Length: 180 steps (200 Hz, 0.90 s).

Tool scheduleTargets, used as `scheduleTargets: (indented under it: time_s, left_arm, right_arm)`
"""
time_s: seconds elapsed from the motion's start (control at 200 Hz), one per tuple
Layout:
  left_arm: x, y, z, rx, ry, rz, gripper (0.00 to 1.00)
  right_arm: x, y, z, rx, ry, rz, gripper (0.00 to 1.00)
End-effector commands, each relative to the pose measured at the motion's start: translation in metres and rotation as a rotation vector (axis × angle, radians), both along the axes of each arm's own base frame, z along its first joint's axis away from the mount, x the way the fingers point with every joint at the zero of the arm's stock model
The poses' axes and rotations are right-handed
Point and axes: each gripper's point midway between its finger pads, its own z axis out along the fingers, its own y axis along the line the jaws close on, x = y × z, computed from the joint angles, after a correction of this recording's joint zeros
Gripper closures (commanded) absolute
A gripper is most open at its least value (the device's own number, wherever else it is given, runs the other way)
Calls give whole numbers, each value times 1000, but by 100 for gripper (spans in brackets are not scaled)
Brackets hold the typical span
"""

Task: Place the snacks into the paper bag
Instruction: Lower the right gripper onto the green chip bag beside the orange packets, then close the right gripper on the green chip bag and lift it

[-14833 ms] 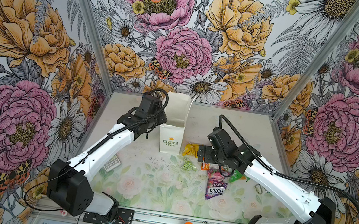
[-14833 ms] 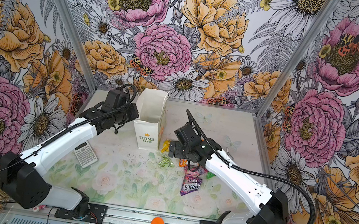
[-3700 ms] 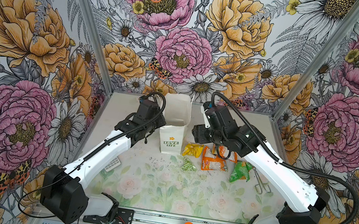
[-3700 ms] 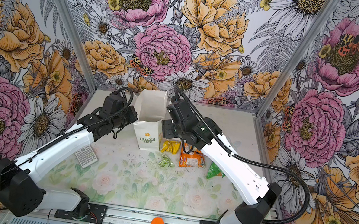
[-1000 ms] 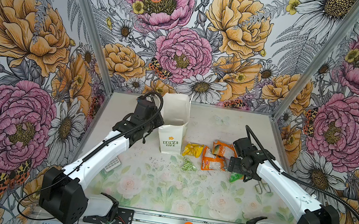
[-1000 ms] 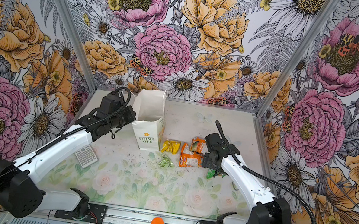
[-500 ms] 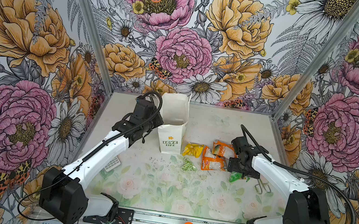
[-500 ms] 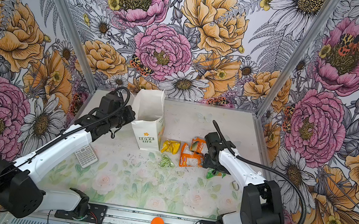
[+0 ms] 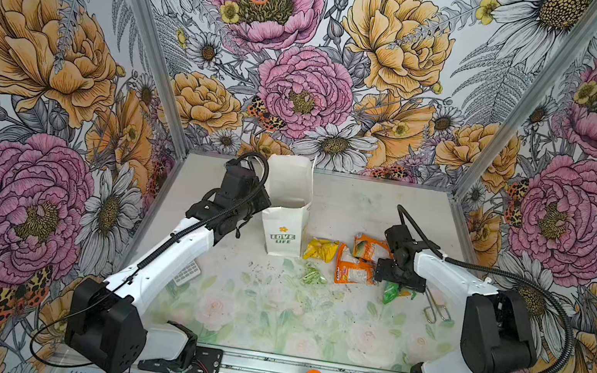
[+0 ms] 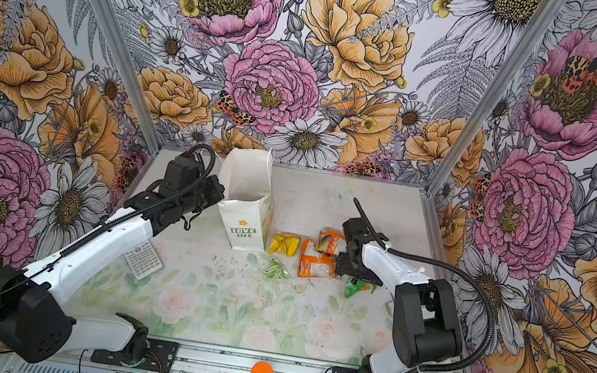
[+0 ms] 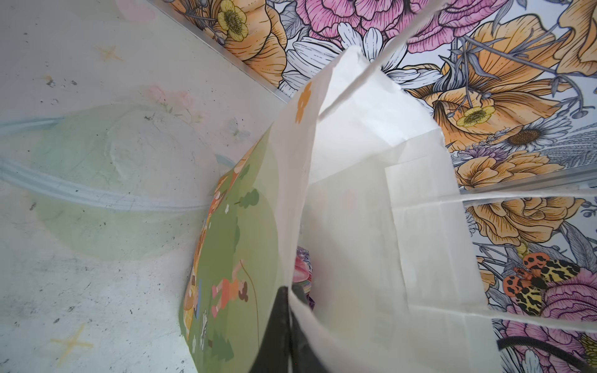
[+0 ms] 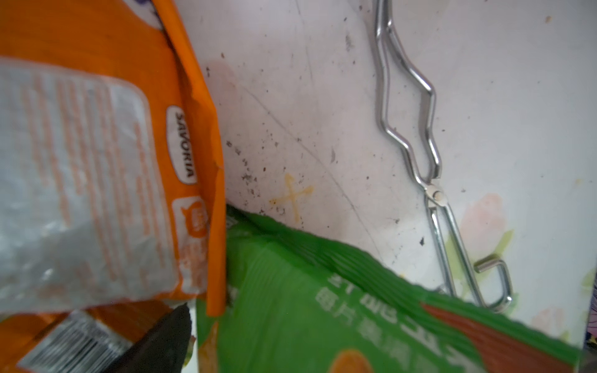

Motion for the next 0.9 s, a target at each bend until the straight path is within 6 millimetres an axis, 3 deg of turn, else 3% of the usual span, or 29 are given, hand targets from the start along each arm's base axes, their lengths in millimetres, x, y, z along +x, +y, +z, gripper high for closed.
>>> scheduleTargets:
  time_s: [0.0,0.175,0.545,0.896]
  left_arm:
    - [-2,4,-18,8,51,10,100]
    - [-1,4,-20,9,56,10,100]
    - [-1,2,-21,7,61,3,100]
    - [-1,3,-20,3,57,6,100]
  right_arm:
    - [4,3,-9,21,0,12,3]
    - [1,3,-12,24,11,13,12]
    - [-7,3,-1,55,-24,15,43]
    - [-7,9,29,130,-110,22,50]
